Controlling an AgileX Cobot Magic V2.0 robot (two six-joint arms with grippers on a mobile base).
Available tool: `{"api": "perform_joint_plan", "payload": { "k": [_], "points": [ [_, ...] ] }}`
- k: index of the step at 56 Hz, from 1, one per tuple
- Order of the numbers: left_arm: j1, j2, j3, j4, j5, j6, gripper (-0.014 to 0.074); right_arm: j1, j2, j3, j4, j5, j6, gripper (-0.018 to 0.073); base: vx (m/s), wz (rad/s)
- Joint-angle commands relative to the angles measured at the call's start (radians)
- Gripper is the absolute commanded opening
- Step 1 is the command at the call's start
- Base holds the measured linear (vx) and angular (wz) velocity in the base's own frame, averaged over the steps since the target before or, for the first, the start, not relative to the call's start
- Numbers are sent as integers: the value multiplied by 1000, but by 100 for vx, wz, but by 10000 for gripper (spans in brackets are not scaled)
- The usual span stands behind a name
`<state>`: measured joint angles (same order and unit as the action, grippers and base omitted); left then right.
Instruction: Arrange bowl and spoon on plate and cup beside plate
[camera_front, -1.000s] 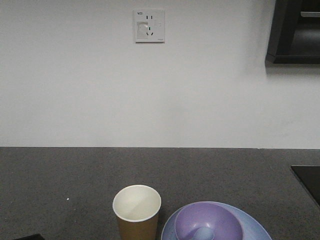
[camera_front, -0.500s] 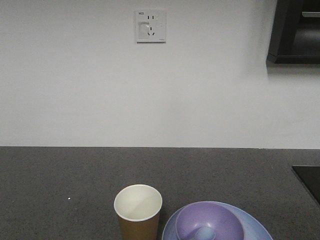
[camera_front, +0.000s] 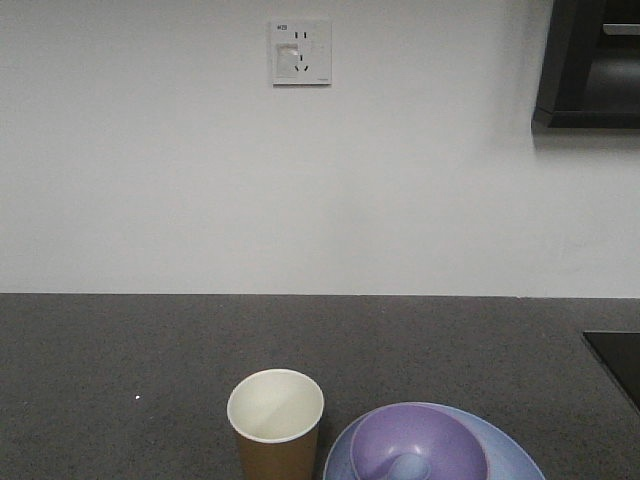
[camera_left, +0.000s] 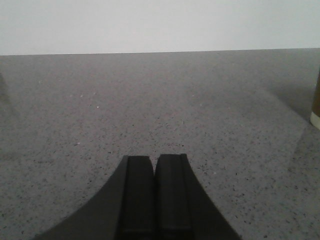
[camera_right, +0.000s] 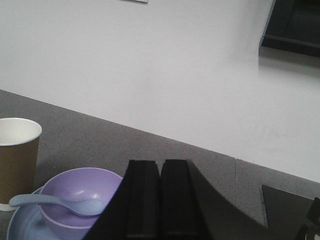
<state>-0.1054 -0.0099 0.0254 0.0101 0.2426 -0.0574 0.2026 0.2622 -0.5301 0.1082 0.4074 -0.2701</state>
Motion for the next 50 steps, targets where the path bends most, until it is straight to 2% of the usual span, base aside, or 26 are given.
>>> {"api": "perform_joint_plan", "payload": {
  "k": [1, 42, 50],
  "points": [
    [1, -7, -25, -3, -74, 0, -3, 0, 11, -28, -5, -78, -9, -11, 0, 0],
    [1, -7, -25, -2, -68, 0, -3, 0, 11, -26, -15, -76, -9, -11, 0, 0],
    [1, -7, -25, -2, -68, 0, -3, -10, -22, 109, -15, -94, 7, -11, 0, 0]
  ]
}}
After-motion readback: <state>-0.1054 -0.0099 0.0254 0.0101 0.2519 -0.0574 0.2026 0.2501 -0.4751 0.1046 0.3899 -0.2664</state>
